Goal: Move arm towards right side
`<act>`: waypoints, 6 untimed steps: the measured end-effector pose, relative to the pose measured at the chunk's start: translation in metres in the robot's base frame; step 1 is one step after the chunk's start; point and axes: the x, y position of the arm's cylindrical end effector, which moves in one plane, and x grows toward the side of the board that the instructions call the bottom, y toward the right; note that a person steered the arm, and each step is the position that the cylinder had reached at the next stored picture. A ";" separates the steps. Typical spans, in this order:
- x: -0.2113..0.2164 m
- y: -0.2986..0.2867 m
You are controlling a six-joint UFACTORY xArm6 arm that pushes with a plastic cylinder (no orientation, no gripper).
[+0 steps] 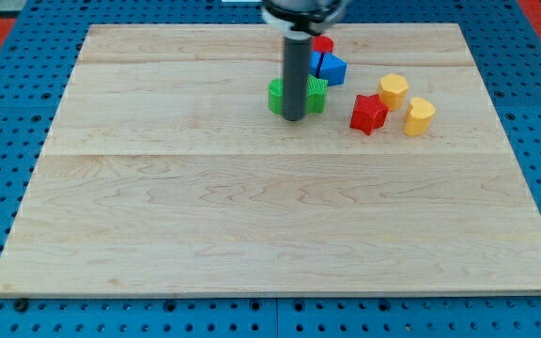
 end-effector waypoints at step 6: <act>0.098 0.167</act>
